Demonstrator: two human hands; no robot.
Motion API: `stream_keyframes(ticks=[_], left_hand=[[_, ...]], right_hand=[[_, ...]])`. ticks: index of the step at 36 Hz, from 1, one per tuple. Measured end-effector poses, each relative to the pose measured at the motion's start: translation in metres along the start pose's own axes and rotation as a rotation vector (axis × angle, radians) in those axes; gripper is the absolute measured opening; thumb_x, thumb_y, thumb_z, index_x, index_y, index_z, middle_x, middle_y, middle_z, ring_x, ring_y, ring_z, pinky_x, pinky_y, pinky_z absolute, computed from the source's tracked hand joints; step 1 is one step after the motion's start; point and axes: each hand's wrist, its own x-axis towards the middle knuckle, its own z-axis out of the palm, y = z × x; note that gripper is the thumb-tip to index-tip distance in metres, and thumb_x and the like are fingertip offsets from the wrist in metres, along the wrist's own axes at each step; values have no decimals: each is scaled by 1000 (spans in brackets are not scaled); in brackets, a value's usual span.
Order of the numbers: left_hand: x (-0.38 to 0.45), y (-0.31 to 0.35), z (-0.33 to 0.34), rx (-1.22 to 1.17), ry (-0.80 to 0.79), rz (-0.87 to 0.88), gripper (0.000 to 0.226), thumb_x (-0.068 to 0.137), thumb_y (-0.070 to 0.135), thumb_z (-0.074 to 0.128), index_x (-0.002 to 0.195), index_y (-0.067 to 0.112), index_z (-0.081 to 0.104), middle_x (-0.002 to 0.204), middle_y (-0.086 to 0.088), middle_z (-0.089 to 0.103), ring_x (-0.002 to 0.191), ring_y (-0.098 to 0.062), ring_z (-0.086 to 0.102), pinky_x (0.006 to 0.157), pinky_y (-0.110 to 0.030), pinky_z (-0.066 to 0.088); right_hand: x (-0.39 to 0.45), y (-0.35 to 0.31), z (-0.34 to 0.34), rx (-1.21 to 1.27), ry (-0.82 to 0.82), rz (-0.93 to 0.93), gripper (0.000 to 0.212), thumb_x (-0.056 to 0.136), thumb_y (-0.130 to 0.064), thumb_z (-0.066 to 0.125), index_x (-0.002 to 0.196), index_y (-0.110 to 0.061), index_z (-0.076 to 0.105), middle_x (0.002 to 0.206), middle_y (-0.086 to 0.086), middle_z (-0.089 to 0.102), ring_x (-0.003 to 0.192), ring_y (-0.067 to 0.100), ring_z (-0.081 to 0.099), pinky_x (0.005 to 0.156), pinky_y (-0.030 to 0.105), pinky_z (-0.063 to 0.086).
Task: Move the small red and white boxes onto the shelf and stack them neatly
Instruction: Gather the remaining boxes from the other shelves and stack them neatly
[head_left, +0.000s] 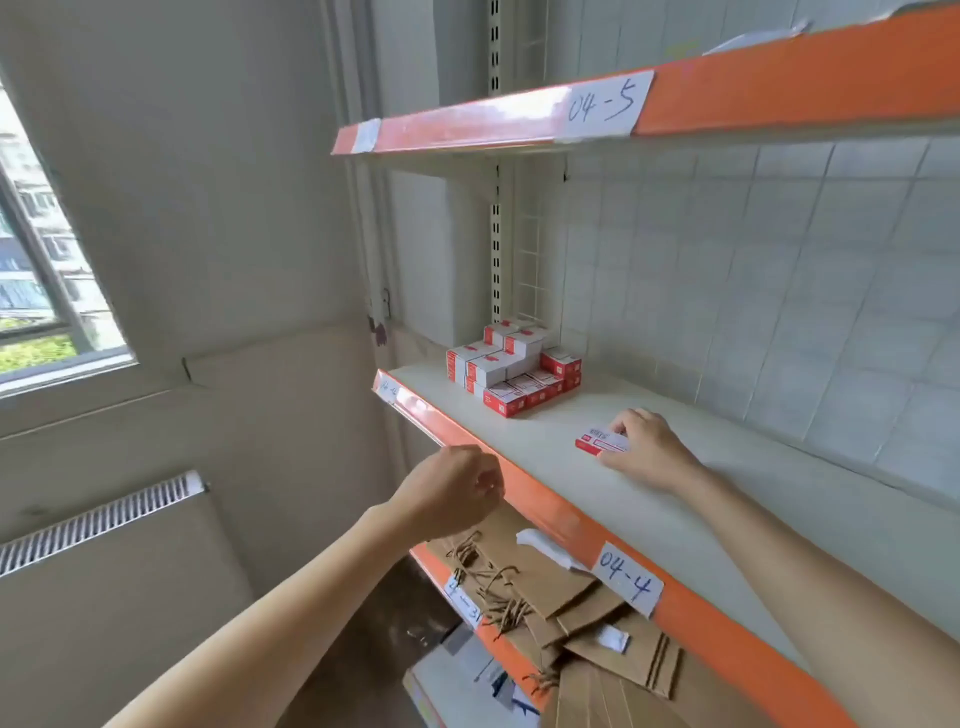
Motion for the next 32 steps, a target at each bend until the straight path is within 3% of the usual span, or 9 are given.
stream_keyframes(ticks=[4, 9, 14, 18, 22, 26, 28, 30, 32], left_hand=[[31, -7, 17, -59, -45, 85, 13, 89, 18, 56, 92, 12, 67, 92, -2, 64, 81, -16, 61, 75, -35, 52], [77, -4, 34, -106, -68, 188, 12, 86, 15, 57, 89, 11, 68, 89, -2, 64, 77, -17, 62, 74, -35, 52], [125, 14, 57, -211, -128, 222, 15, 86, 19, 61, 97, 13, 69, 90, -1, 66, 81, -18, 63, 73, -25, 47], [154, 23, 80, -310, -194, 176, 37, 81, 30, 68, 114, 15, 61, 104, -3, 63, 92, -18, 60, 80, -23, 41], [179, 29, 98, -348, -289, 239, 76, 59, 51, 69, 124, 15, 54, 116, -6, 53, 108, -21, 48, 91, -23, 33], [196, 24, 104, -415, -340, 316, 65, 62, 40, 81, 118, 16, 59, 108, 0, 52, 103, -18, 52, 93, -23, 39], [197, 18, 107, -457, -333, 376, 68, 56, 52, 72, 115, 18, 62, 104, 3, 53, 98, -13, 52, 90, -20, 39], [196, 13, 110, -514, -312, 408, 61, 58, 50, 69, 111, 19, 63, 104, 1, 57, 95, -12, 53, 83, -13, 37], [197, 12, 113, -559, -291, 416, 56, 58, 47, 70, 107, 20, 64, 102, 0, 59, 91, -11, 54, 80, -11, 38]], right_hand=[[5, 28, 5, 12, 9, 107, 35, 80, -23, 67, 107, -3, 55, 116, 13, 52, 114, 27, 43, 84, 24, 28], [-4, 48, 0, 101, 41, 195, 27, 78, -27, 68, 99, -18, 54, 108, 1, 51, 108, 19, 45, 77, 22, 29], [-14, 55, -2, 125, 25, 217, 44, 79, -28, 71, 119, -16, 56, 117, 2, 50, 113, 15, 45, 81, 18, 29], [-22, 57, -4, 344, 68, 342, 49, 81, -16, 70, 126, -9, 52, 121, 4, 50, 108, 9, 51, 92, 15, 37], [-31, 63, 2, 598, 245, 469, 35, 86, -6, 60, 121, -9, 55, 117, 9, 58, 97, 10, 54, 77, 12, 43], [-34, 71, 6, 583, 499, 554, 24, 89, -7, 53, 113, -8, 57, 106, 12, 65, 89, 20, 58, 81, 27, 44], [-33, 72, 6, 553, 519, 575, 24, 90, -5, 51, 113, -7, 56, 101, 10, 65, 89, 24, 59, 82, 31, 45], [-32, 72, 7, 539, 519, 574, 24, 89, -2, 49, 111, -6, 57, 95, 6, 64, 90, 24, 60, 83, 35, 48], [-32, 72, 9, 495, 515, 558, 23, 90, -2, 49, 111, -7, 57, 93, 3, 63, 83, 17, 58, 77, 26, 48]])
